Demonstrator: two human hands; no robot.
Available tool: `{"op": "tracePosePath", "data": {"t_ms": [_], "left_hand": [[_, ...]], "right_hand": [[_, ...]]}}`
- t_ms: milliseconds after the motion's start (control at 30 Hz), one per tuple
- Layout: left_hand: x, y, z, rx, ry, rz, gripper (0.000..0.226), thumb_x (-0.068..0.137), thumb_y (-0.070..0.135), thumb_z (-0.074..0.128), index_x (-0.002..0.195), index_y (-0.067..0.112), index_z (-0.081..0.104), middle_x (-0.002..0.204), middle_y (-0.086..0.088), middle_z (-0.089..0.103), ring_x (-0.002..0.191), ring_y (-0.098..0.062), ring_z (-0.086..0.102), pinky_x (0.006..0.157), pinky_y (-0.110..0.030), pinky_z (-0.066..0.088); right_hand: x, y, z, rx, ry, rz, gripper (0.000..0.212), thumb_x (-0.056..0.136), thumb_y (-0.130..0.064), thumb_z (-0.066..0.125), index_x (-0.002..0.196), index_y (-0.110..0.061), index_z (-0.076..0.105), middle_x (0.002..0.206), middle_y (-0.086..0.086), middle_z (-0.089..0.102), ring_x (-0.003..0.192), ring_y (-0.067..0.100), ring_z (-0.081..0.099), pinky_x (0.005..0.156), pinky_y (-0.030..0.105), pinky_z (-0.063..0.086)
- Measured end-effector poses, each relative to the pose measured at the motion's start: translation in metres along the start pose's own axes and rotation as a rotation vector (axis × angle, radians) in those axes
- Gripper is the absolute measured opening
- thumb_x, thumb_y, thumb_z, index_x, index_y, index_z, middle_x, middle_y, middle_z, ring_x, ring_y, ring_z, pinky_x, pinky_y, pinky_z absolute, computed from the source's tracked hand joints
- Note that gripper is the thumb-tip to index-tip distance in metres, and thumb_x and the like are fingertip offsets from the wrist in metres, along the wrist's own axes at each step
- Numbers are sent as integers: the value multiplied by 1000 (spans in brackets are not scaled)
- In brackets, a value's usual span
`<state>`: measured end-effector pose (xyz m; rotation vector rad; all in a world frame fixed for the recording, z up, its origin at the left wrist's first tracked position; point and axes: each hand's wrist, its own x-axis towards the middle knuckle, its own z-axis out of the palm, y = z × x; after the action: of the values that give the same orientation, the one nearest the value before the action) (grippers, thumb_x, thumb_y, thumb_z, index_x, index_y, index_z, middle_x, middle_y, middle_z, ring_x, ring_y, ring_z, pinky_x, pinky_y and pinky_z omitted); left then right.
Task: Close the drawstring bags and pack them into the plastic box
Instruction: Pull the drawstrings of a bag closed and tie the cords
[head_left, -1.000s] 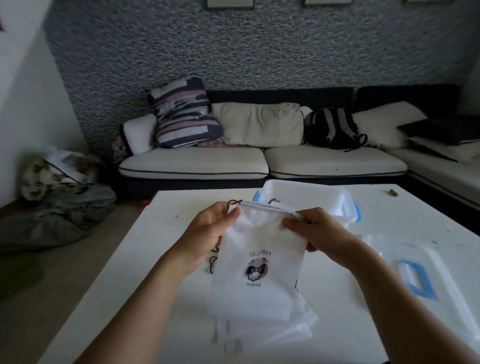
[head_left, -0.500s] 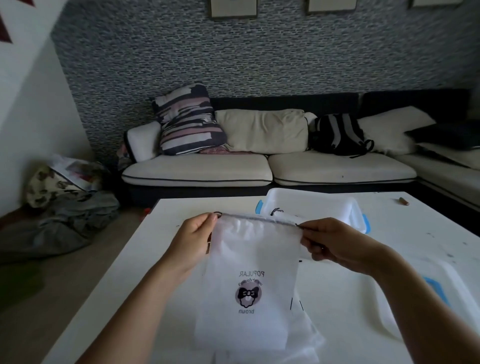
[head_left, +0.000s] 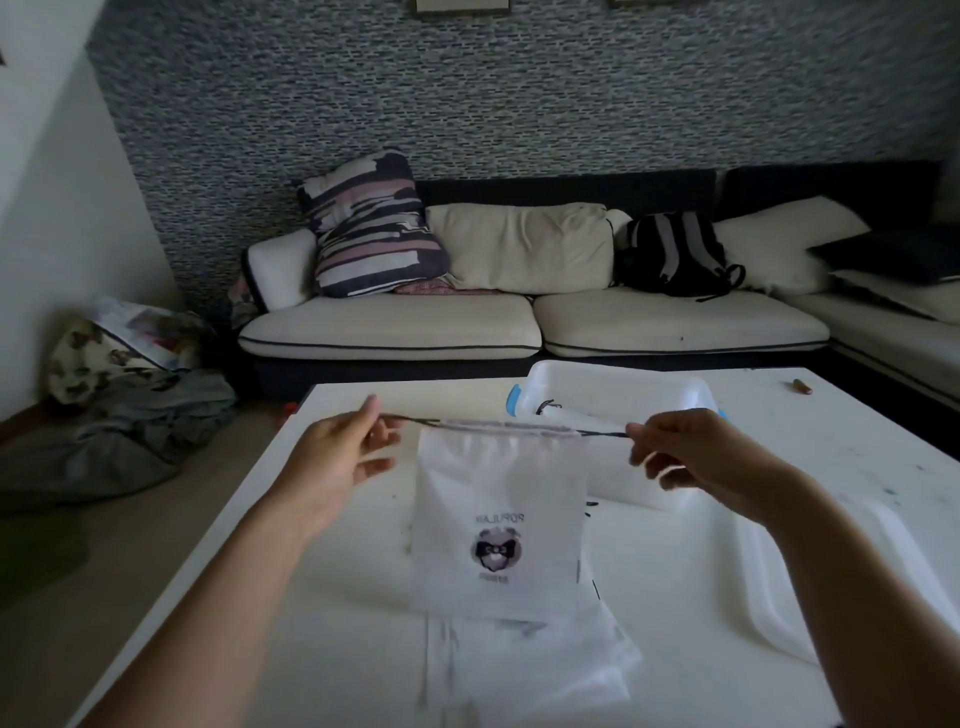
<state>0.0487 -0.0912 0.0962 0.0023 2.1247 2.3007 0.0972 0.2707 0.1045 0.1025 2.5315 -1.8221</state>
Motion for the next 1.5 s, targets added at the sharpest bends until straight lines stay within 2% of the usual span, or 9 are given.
{"op": "tracePosePath", "data": {"t_ms": [133, 333, 400, 500, 600, 833, 1100, 1333, 1500], "left_hand": [[-5, 8, 23, -752, -141, -170, 34, 103, 35, 43, 73, 21, 48, 114, -5, 74, 78, -10, 65, 66, -22, 44], [5, 9, 24, -882, -23, -135, 41, 107, 23, 37, 68, 23, 48, 54, 9, 46, 37, -5, 31, 35, -15, 23], [21, 5, -3, -882, 175, -125, 39, 108, 18, 33, 70, 26, 39, 44, 10, 39, 32, -5, 25, 32, -14, 21], [29, 5, -23, -897, 321, -86, 36, 108, 19, 34, 72, 26, 35, 41, 9, 38, 31, -5, 24, 35, -13, 21], [23, 9, 2, -730, 291, 25, 35, 108, 29, 38, 73, 27, 42, 47, 12, 39, 40, -4, 30, 46, -15, 27], [-23, 14, 64, -251, -118, 248, 28, 80, 31, 69, 105, 20, 74, 88, 4, 73, 91, -10, 65, 92, -25, 50], [-46, 16, 97, -218, -51, 271, 30, 97, 9, 60, 126, 15, 56, 100, -7, 77, 57, -13, 47, 52, -20, 41], [-57, 10, 110, -170, -103, 152, 12, 95, 14, 62, 90, 10, 72, 83, -8, 72, 57, -12, 44, 49, -19, 36], [-65, 8, 118, -77, -206, 152, 16, 93, 18, 65, 82, 16, 76, 62, -5, 30, 56, -14, 27, 50, -25, 22]], "right_hand": [[11, -8, 29, 807, -78, 121, 18, 99, -23, 52, 91, -10, 62, 101, 7, 75, 72, 17, 62, 54, 25, 47], [26, -2, 35, 1285, -152, 11, 46, 56, -15, 93, 61, -17, 48, 59, -3, 50, 38, 5, 32, 29, 15, 20], [25, -2, 14, 1253, -23, 12, 55, 39, -12, 99, 56, -17, 47, 51, -5, 36, 35, 6, 26, 28, 16, 18], [27, 4, -2, 1167, 209, 43, 37, 96, -19, 61, 68, -18, 37, 53, -5, 32, 37, 6, 22, 31, 16, 16], [22, -3, 6, 980, 286, 2, 38, 104, -22, 48, 69, -20, 35, 57, -3, 29, 39, 7, 19, 33, 18, 14], [-16, -41, 39, 550, -164, -220, 28, 78, -37, 74, 71, -13, 61, 67, 5, 55, 54, 9, 38, 48, 16, 32], [-30, -61, 64, 499, -178, -421, 45, 83, -16, 64, 127, -12, 59, 85, 6, 75, 64, 24, 28, 57, 24, 29], [-33, -66, 76, 589, -117, -450, 6, 74, -24, 73, 76, -25, 78, 98, 2, 76, 80, 23, 47, 69, 26, 33], [-28, -60, 95, 482, -57, -447, 3, 78, -17, 76, 76, -15, 75, 116, 3, 69, 121, 10, 60, 100, 30, 46]]}}
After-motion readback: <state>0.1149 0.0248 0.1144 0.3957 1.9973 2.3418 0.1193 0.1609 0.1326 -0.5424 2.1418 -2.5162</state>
